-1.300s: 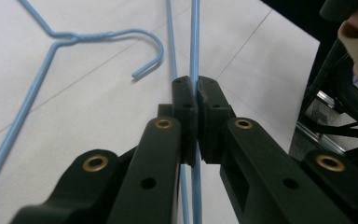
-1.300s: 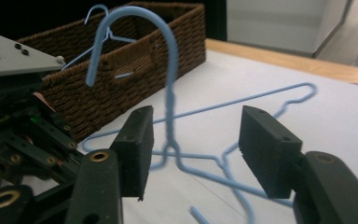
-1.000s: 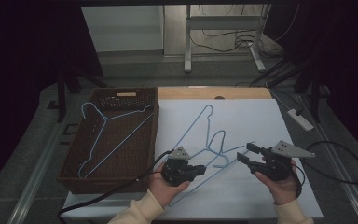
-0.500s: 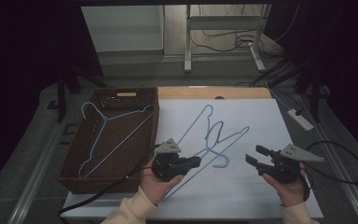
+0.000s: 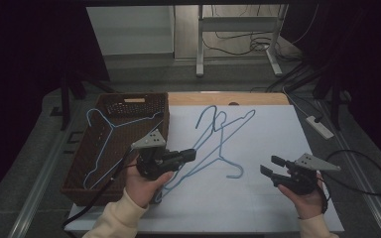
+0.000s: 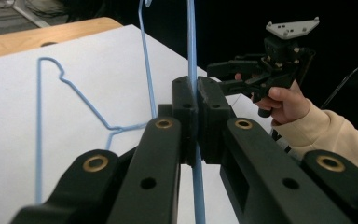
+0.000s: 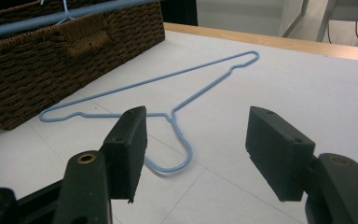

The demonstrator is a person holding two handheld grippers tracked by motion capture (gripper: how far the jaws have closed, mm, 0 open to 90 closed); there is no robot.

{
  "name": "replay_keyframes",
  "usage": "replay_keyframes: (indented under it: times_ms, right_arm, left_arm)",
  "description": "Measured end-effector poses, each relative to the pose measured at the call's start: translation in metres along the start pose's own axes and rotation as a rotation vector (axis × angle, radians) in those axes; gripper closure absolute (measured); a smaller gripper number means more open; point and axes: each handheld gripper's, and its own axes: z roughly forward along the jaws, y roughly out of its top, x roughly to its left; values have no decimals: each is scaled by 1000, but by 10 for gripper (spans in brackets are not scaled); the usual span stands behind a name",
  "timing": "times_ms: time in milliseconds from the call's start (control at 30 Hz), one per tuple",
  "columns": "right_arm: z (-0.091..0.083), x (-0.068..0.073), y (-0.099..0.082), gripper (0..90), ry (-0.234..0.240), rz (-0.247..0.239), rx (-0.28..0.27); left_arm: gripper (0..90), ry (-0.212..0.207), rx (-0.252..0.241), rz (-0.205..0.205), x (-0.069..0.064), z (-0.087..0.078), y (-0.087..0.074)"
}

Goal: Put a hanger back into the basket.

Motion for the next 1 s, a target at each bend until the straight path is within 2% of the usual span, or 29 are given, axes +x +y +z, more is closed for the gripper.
replay_keyframes:
  times_ms: [333,467,800,833,867,1000]
  right_arm:
    - [1,-1,-1,392,-7,6,6]
    - [2,-2,-1,392,-6,8,8]
    - [4,-2,-2,392,-8,11,18]
    - [5,-3,-3,392,-9,10,20]
    - [5,-3,-3,392,-10,10,20]
    - [5,-3,-3,392,-11,10,21]
  left_arm:
    - [869,22,-39,11,12,-32,14]
    - [869,52,-59,17,20,-48,17]
    - [869,95,-95,-10,42,-79,15]
    - [869,116,-102,-17,50,-87,14]
    - [869,116,-102,-17,50,-87,14]
    - [869,156,-105,-38,65,-103,10]
